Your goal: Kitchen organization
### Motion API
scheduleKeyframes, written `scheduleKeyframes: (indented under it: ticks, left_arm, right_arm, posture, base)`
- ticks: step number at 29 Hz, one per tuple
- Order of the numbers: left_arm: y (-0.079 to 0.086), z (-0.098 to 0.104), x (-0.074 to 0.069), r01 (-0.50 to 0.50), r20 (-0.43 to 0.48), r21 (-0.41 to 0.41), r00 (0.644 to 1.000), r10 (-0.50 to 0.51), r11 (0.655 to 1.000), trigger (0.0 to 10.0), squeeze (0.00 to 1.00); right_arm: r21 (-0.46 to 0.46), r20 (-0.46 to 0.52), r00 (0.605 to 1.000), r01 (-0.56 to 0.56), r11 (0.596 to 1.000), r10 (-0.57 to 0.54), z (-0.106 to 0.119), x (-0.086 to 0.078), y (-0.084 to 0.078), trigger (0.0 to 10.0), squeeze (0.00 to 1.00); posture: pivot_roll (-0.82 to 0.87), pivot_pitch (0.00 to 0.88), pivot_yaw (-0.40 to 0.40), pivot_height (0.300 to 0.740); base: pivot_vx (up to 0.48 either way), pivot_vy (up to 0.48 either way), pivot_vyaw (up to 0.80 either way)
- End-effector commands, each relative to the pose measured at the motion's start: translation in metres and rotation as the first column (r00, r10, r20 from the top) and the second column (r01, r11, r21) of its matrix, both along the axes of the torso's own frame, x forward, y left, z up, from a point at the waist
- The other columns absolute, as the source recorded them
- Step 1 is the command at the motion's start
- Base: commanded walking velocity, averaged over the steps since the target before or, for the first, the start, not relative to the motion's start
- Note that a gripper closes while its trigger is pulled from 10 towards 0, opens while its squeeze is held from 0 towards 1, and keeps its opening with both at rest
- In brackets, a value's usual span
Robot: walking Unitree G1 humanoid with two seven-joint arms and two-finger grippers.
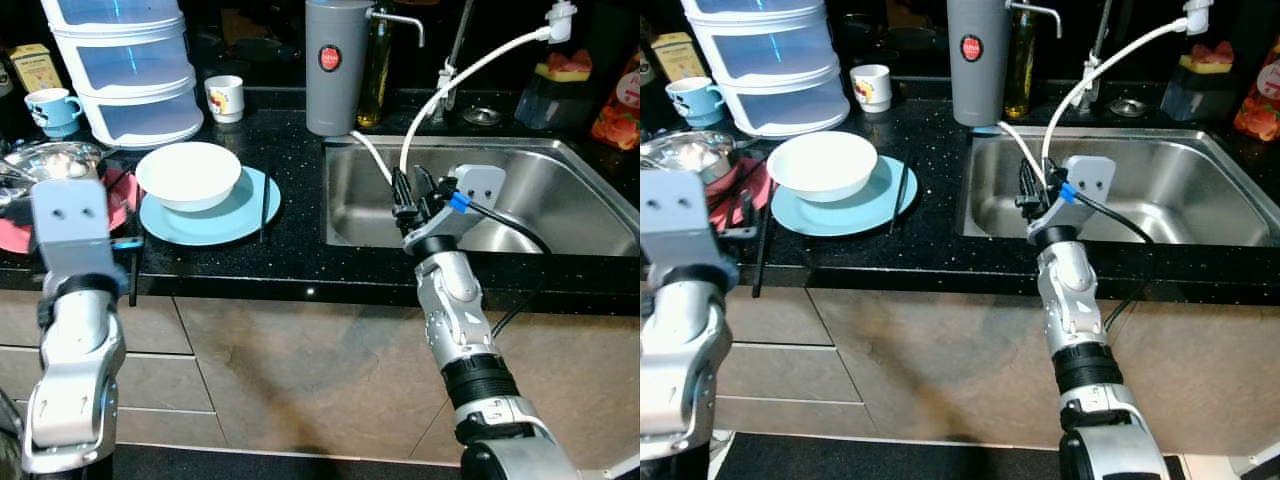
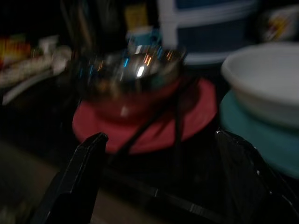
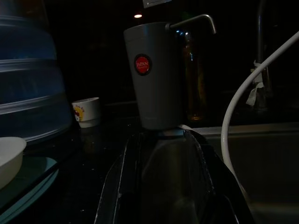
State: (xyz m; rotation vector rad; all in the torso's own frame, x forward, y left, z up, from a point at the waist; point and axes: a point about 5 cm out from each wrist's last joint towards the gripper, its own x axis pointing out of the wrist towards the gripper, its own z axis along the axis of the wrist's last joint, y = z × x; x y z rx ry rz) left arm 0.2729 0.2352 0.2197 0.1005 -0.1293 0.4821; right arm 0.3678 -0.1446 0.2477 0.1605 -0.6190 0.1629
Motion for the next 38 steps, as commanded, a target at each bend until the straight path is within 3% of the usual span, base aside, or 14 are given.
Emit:
scheduleKeyframes:
  ticks: [1,6,11,22,32,35,36,38]
  left_arm:
    - [0.002,-0.003,-0.002,-0.012,-0.015,-0.015,1.0,0.012,1.0,10.0,0.0]
    - [-0.014,-0.015,-0.001,0.108,-0.03,-0.121,0.993,-0.113,0.987,10.0,0.0]
    - [-0.024,-0.018,-0.001,0.148,-0.04,-0.125,0.987,-0.154,0.981,10.0,0.0]
    - [-0.032,-0.023,-0.011,0.077,-0.088,-0.142,0.992,-0.09,0.987,10.0,0.0]
    - [-0.037,-0.03,-0.017,0.092,-0.122,-0.181,0.986,-0.115,0.979,10.0,0.0]
    - [-0.038,-0.032,-0.022,0.075,-0.146,-0.186,0.984,-0.103,0.98,10.0,0.0]
    - [-0.038,-0.032,-0.022,0.075,-0.146,-0.186,0.984,-0.103,0.98,10.0,0.0]
    - [-0.039,-0.034,-0.024,0.067,-0.156,-0.188,0.983,-0.097,0.98,10.0,0.0]
  right_arm:
    - [0.0,-0.008,1.0,-0.012,1.0,0.012,-0.002,-0.002,0.001,10.0,0.0]
    - [-0.004,-0.007,1.0,-0.018,1.0,0.018,0.0,-0.003,0.001,10.0,0.0]
    - [-0.006,-0.004,1.0,-0.022,1.0,0.022,0.001,-0.005,0.002,10.0,0.0]
    - [-0.006,-0.018,0.999,-0.03,1.0,0.03,0.0,-0.006,0.002,10.0,0.0]
    - [0.0,-0.03,0.999,-0.044,0.999,0.044,-0.001,-0.006,0.005,10.0,0.0]
    - [0.03,-0.044,0.981,-0.189,0.982,0.19,-0.002,-0.007,0.014,10.0,0.0]
    - [0.03,-0.044,0.981,-0.189,0.982,0.19,-0.002,-0.007,0.014,10.0,0.0]
    - [0.041,-0.04,0.946,-0.32,0.947,0.322,-0.001,-0.011,0.024,10.0,0.0]
  posture:
    - [0.14,0.104,0.04,0.74]
    - [0.14,0.099,0.041,0.74]
    - [0.14,0.093,0.043,0.74]
    - [0.14,0.083,0.045,0.74]
    - [0.15,0.089,0.049,0.74]
    - [0.15,0.092,0.052,0.74]
    - [0.15,0.092,0.052,0.74]
    - [0.15,0.093,0.052,0.74]
  base:
    - [0.0,0.0,0.0]
    - [0.0,0.0,0.0]
    - [0.0,0.0,0.0]
    - [0.0,0.0,0.0]
    - [0.0,0.0,0.0]
    - [0.0,0.0,0.0]
    - [0.0,0.0,0.0]
    - [0.0,0.0,0.0]
